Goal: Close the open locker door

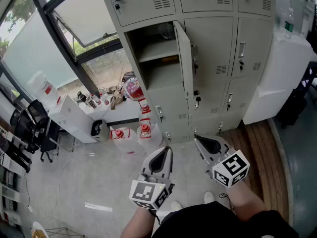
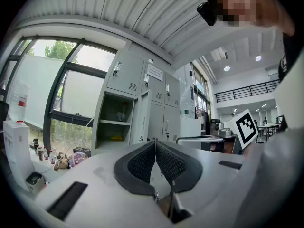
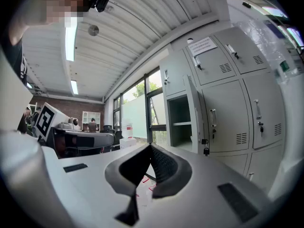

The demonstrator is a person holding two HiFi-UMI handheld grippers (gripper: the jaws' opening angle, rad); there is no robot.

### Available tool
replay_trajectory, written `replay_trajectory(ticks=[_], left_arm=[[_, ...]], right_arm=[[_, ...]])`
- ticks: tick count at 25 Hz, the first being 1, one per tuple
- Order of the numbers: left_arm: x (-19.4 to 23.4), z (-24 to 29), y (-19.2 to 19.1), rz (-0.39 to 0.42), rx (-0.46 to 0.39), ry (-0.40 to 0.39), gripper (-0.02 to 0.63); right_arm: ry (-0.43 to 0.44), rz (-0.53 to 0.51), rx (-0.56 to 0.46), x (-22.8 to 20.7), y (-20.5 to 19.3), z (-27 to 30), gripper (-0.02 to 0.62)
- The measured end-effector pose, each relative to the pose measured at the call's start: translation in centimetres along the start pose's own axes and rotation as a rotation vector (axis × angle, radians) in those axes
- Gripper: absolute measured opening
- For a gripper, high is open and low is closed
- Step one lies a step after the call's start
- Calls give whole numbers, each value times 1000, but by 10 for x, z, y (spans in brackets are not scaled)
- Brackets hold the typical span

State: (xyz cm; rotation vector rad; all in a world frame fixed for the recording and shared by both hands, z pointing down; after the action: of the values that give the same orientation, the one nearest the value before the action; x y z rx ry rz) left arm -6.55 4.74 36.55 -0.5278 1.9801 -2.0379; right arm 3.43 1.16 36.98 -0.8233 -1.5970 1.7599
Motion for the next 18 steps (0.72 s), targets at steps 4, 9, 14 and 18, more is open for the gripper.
replay_trajectory(ticks=[4,9,14,18], left_arm=[[1,-2,1,-15,-2,7,18],[2,-5,-1,-15,-3,7,18],[4,-10,0,-19,-6,7,18],[9,-14,-1,-22,-10,6,18]], right_arm=[[0,-1,2,2,0,-1,54],[-2,0,3,4,-2,0,54],[2,18,-3,7,-1,0,54],[2,13,-3,12,-1,2,54]])
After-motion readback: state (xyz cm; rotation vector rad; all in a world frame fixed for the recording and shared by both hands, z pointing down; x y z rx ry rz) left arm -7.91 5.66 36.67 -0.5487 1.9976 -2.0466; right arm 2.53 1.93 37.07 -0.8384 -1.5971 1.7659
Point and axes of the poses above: the fingertips, and each gripper's own axes: z forward along the fingers, x to its left, y out of its top, the point moved 1 cm from there along -z, backward along the fingers, and after that the axes turned 3 degrees about y, right-handed, at the moved point
